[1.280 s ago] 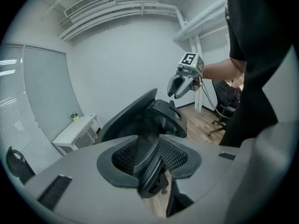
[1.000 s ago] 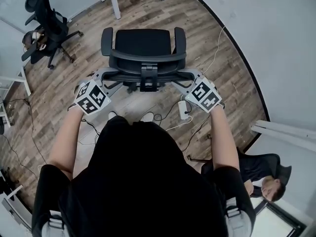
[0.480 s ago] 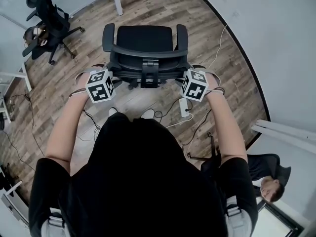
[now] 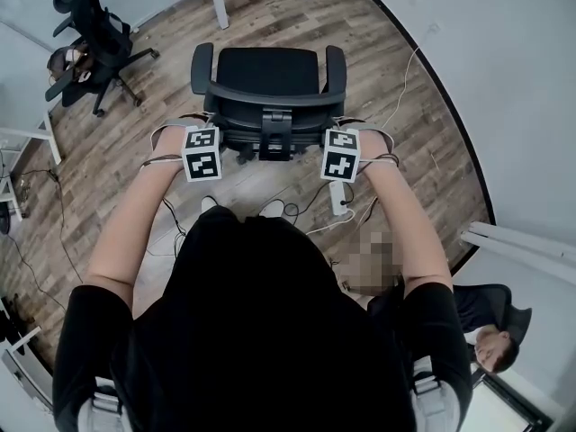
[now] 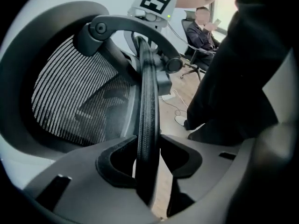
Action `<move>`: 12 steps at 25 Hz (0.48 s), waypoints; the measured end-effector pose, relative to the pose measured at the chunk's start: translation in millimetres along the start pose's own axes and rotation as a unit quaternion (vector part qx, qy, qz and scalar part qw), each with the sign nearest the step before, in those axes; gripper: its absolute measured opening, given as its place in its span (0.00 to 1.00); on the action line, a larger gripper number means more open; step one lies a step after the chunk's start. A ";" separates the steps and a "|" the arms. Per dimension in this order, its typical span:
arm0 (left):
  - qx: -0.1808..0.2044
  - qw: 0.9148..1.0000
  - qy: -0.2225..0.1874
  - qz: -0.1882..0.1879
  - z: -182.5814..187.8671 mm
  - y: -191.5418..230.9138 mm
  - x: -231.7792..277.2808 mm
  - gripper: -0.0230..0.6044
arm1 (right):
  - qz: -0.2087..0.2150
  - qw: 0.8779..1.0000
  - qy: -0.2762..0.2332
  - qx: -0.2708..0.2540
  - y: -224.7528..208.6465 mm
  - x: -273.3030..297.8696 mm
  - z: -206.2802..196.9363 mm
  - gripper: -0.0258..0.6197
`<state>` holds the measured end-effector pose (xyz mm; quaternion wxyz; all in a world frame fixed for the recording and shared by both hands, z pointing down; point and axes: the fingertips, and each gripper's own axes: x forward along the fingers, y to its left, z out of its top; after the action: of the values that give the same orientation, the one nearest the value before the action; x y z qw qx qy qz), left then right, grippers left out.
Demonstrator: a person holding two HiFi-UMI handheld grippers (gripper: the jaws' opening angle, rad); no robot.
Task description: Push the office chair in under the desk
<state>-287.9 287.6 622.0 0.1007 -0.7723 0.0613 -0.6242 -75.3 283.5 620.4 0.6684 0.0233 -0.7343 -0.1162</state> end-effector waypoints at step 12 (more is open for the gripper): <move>0.026 0.998 0.031 -0.041 1.2 -0.6 11.9 0.20 | 0.026 0.999 -0.015 0.016 -0.1 2.7 -1.8 0.21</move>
<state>-284.2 285.6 633.2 0.0936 -0.7516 0.0166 -0.6527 -73.8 282.7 623.1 0.6598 0.0131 -0.7462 -0.0875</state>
